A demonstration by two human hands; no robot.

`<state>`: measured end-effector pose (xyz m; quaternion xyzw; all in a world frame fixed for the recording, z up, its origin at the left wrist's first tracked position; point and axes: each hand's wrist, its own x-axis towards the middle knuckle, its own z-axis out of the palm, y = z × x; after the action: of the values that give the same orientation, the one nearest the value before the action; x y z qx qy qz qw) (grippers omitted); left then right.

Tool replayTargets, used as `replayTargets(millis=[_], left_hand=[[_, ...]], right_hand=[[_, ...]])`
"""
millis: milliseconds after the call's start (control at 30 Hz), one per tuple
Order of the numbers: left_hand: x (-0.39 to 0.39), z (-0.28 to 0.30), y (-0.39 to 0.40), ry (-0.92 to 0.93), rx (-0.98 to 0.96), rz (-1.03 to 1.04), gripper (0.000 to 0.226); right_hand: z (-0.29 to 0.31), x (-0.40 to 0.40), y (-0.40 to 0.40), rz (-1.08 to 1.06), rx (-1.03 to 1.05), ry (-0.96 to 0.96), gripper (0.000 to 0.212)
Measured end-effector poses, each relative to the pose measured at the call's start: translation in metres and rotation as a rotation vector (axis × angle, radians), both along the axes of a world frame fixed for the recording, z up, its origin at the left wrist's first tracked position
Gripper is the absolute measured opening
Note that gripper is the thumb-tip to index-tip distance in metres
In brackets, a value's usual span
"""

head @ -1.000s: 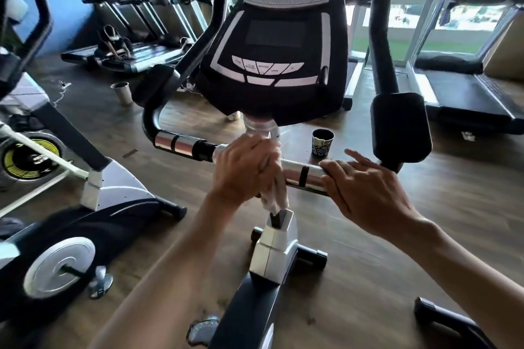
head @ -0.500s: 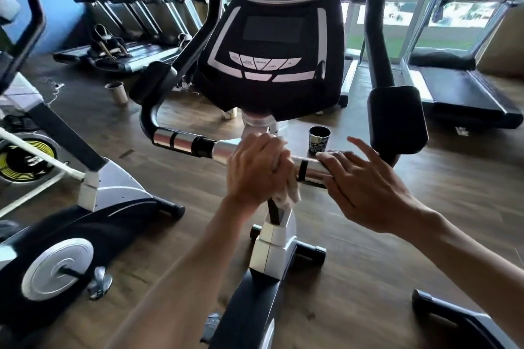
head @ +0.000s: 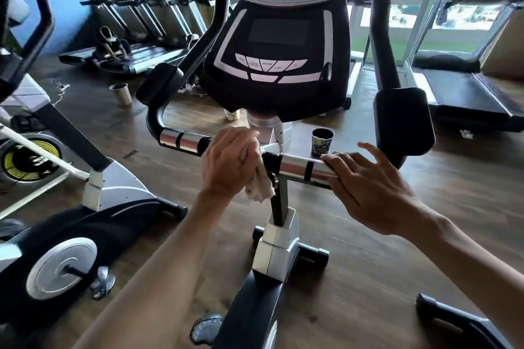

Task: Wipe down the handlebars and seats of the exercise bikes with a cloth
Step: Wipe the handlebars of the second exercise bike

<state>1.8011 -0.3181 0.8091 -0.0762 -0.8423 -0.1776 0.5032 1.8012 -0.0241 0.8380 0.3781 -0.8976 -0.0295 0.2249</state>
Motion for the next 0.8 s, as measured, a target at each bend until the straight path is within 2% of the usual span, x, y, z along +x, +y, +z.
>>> replayTargets(millis=[67, 167, 233, 333, 467, 533, 600, 733, 800], left_hand=[[0.004, 0.001, 0.030, 0.024, 0.012, -0.008, 0.024], [0.015, -0.004, 0.093, -0.033, -0.024, -0.145, 0.018], [0.014, -0.005, 0.089, -0.029, -0.059, -0.180, 0.020], [0.007, -0.003, 0.046, 0.012, -0.188, -0.203, 0.025], [0.010, -0.001, 0.069, -0.019, -0.003, -0.050, 0.020], [0.015, 0.000, 0.093, -0.068, 0.058, -0.008, 0.022], [0.018, 0.006, 0.094, -0.119, 0.011, -0.010, 0.025], [0.013, 0.039, 0.085, -0.404, -0.101, -0.012, 0.036], [0.008, 0.043, 0.091, -0.475, -0.104, 0.050, 0.034]], right_hand=[[0.000, 0.001, -0.002, -0.014, -0.002, 0.006, 0.055], [0.000, 0.002, -0.002, 0.005, 0.009, 0.033, 0.049], [-0.001, 0.002, 0.000, 0.031, 0.004, 0.045, 0.045], [-0.002, 0.001, 0.001, 0.002, -0.008, -0.010, 0.051], [-0.001, 0.002, -0.003, -0.002, -0.031, -0.006, 0.047], [0.000, 0.003, -0.004, 0.042, -0.066, 0.040, 0.034], [0.001, 0.003, -0.004, 0.074, -0.076, 0.066, 0.028], [-0.001, 0.001, -0.003, 0.010, -0.018, 0.021, 0.045], [-0.001, 0.000, -0.003, 0.009, -0.019, 0.038, 0.045]])
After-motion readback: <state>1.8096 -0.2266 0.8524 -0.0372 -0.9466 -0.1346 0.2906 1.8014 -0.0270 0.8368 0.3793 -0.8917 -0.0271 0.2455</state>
